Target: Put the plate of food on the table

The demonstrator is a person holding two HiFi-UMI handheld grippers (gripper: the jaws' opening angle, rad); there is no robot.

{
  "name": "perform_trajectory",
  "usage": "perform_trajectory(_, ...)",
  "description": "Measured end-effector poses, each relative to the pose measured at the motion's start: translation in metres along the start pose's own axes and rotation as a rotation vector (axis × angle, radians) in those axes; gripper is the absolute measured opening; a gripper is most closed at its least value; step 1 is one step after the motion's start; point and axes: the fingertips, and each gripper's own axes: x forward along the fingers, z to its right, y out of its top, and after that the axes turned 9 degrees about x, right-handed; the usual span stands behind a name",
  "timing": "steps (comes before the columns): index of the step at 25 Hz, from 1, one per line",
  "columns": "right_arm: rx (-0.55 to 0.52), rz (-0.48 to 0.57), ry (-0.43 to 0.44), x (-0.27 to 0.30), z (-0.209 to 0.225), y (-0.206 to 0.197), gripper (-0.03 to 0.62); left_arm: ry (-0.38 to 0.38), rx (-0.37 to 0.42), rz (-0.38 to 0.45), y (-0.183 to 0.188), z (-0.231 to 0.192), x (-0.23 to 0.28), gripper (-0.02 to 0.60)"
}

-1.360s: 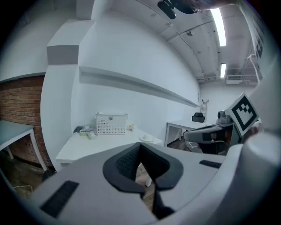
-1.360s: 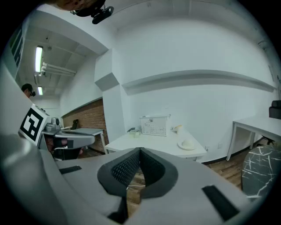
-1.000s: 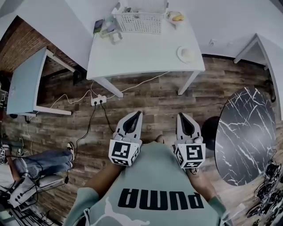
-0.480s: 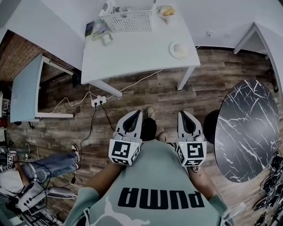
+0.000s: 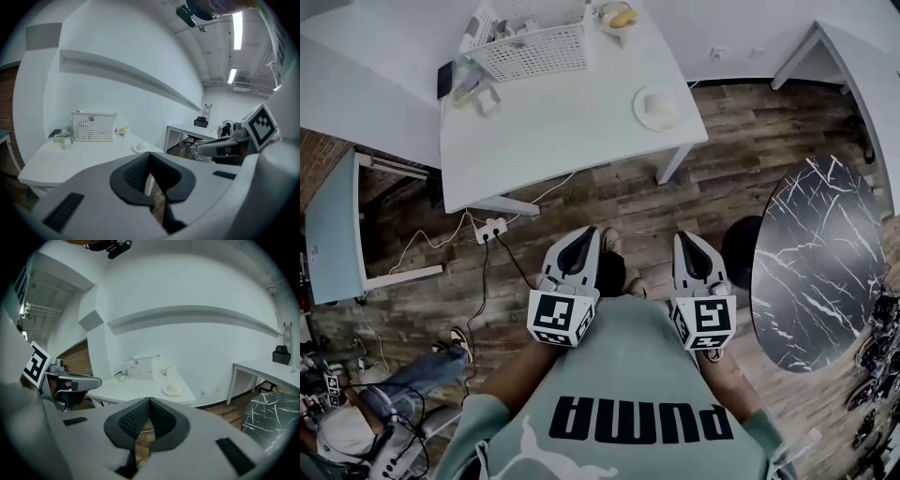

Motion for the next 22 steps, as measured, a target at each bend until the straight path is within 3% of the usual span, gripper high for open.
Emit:
perform_trajectory(11,-0.033,-0.037,-0.115,0.073,0.002,0.044,0.008,-0.098,-0.052,0.059,0.026,-0.067,0.069,0.006)
perform_trajectory(22,-0.031,-0.016,-0.214,0.110,0.012,0.075,0.008,-0.161,-0.058,0.096,0.042,-0.110,0.108,0.006)
